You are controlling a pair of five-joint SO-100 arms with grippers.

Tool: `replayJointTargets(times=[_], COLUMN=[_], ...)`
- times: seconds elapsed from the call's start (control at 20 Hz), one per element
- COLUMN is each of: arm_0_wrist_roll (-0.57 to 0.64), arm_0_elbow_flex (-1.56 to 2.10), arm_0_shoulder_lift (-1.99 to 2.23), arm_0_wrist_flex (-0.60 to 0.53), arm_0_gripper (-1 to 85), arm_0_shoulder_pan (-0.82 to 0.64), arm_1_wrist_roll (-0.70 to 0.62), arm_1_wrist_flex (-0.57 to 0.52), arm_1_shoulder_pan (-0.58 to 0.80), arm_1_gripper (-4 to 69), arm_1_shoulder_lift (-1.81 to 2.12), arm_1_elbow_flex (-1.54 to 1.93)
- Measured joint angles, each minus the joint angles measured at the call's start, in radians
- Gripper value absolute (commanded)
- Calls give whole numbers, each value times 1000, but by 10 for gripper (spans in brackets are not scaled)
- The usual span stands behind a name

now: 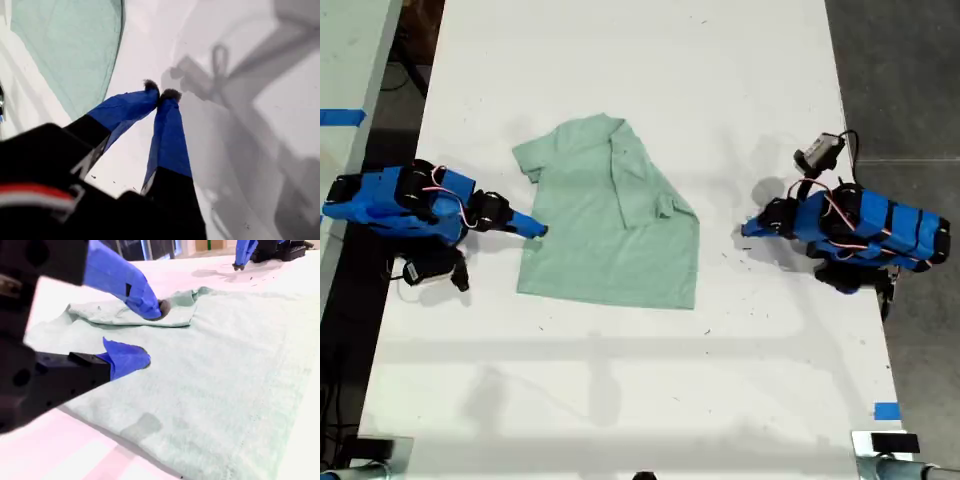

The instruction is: Fold t shirt

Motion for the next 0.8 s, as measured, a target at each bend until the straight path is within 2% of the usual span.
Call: replayJointTargets(times=[0.8], arm_0_wrist_roll=[0], arm_0_elbow_flex=[0], arm_0_shoulder_lift=[0], arm_0_wrist_flex=[0], arm_0_gripper=[118], arm_0_shoulder_pan=[0], arm_1_wrist_roll=[0], arm_1_wrist_flex=[0], arm_1_shoulder_pan=[-29], arm_1_gripper=[20], arm_1_shoulder_lift=[0], arm_1_elbow_flex=[2])
